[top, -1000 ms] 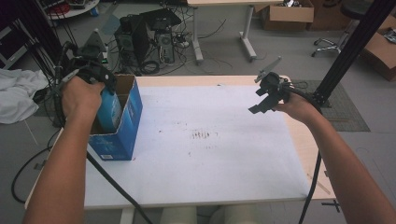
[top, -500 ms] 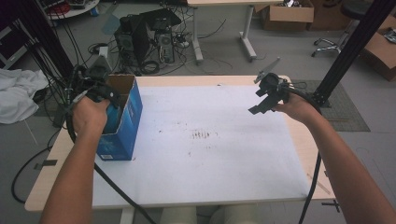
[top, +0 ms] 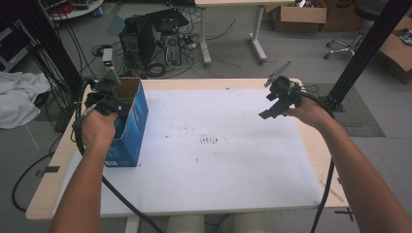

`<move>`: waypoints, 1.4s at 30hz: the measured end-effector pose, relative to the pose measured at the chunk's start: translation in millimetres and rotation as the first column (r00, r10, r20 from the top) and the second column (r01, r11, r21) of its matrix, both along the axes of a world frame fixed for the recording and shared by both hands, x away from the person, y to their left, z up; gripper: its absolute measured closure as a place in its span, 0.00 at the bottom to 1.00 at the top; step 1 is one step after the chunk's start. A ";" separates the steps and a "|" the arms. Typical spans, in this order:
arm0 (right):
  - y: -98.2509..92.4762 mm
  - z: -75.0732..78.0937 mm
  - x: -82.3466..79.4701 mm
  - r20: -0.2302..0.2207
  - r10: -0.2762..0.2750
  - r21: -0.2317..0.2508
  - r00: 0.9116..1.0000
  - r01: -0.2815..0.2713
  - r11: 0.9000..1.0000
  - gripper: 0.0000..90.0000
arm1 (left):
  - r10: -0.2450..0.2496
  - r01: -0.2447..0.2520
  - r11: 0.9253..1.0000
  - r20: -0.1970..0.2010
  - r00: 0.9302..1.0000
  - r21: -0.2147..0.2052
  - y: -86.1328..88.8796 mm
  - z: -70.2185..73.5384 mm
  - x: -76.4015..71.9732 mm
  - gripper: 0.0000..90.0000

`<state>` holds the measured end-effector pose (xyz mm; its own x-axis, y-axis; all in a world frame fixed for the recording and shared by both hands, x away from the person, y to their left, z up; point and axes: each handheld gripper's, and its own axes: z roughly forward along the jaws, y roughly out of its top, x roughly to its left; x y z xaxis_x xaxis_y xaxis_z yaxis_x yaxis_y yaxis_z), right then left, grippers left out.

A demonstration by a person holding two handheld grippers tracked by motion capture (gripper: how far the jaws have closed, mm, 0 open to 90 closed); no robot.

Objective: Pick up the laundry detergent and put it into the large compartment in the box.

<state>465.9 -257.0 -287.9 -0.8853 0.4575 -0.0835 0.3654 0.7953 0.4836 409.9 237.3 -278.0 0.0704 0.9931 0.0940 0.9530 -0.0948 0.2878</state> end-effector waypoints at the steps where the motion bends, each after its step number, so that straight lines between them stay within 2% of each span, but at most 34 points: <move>1: -0.1 -0.1 0.1 0.000 -0.001 -0.001 1.000 0.001 1.000 0.18 | -0.002 0.002 1.000 0.004 1.000 -0.001 0.1 -1.0 -0.1 0.42; 18: 3.0 -3.1 0.0 -0.004 0.003 0.003 1.000 -0.003 1.000 0.18 | -0.008 0.008 1.000 0.000 1.000 -0.001 0.6 -1.8 0.8 0.41; 27: 2.4 -4.9 0.0 -0.008 0.005 0.006 1.000 -0.005 1.000 0.18 | 0.000 0.000 1.000 0.013 1.000 0.009 3.1 1.6 -0.5 0.36; 35: 1.2 -4.0 -0.8 -0.008 0.001 0.008 1.000 -0.001 1.000 0.18 | -0.004 0.004 1.000 0.029 1.000 -0.018 4.0 8.3 -2.1 0.35; 42: 1.5 -3.8 -1.0 -0.005 0.007 0.007 1.000 -0.007 1.000 0.18 | -0.010 0.011 1.000 0.039 0.999 -0.026 3.5 15.6 -4.0 0.34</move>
<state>464.9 -255.5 -291.8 -0.8887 0.4522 -0.0757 0.3627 0.7944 0.4873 405.9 240.8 -262.5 0.0780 0.9944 0.0712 0.9400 -0.0972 0.3270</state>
